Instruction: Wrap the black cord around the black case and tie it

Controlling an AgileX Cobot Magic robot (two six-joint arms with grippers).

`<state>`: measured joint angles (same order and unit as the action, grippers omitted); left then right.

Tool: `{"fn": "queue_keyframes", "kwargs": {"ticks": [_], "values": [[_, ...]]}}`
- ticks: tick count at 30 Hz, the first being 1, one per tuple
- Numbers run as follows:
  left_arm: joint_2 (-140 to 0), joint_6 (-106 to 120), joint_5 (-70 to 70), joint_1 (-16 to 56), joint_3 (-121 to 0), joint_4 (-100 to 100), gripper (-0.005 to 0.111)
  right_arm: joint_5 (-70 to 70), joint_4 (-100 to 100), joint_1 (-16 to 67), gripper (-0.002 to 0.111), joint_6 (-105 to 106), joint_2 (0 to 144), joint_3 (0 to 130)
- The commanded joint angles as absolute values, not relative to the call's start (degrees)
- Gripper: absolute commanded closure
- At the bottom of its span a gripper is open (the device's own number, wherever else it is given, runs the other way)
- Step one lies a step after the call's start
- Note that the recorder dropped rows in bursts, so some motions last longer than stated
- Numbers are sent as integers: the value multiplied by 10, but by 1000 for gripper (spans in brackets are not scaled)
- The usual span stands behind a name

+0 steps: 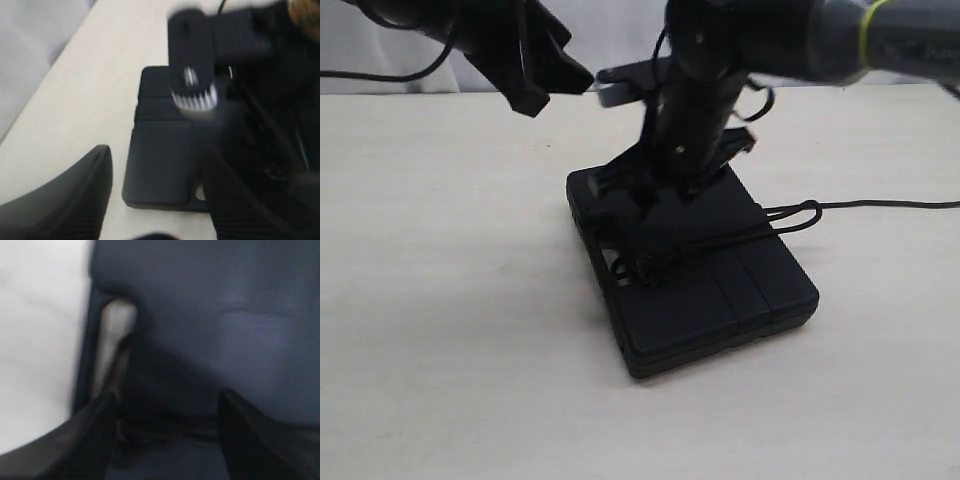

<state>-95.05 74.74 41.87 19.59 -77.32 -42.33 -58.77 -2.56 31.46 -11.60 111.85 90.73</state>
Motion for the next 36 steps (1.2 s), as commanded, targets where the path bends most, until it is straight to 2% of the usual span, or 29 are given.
{"fn": "queue_keyframes", "kwargs": {"ticks": [1,8,15,21,27,29,32,33,34,36], "values": [[-957,747,448,200,-765,-414,54,-622,-69,222,57,-131,1077,895],[-980,825,423,250,-730,-426,54,-542,-33,46,60,-120,1048,807],[-1065,889,364,330,-727,-452,54,-410,193,-104,60,8,1068,699],[-1145,928,328,374,-727,-451,54,-390,263,-127,60,66,1103,691],[-1175,920,260,384,-727,-448,54,-389,270,-125,60,71,1115,699],[-1175,891,238,383,-727,-443,59,-389,270,-125,60,73,1115,699],[-1175,855,238,376,-727,-423,76,-388,270,-125,60,73,1115,699],[-1175,846,252,372,-727,-401,88,-384,270,-125,60,77,1115,699],[-1175,837,267,368,-727,-380,94,-380,270,-125,60,77,1115,699],[-1175,837,287,364,-727,-358,102,-369,270,-125,60,77,1117,699]]}}
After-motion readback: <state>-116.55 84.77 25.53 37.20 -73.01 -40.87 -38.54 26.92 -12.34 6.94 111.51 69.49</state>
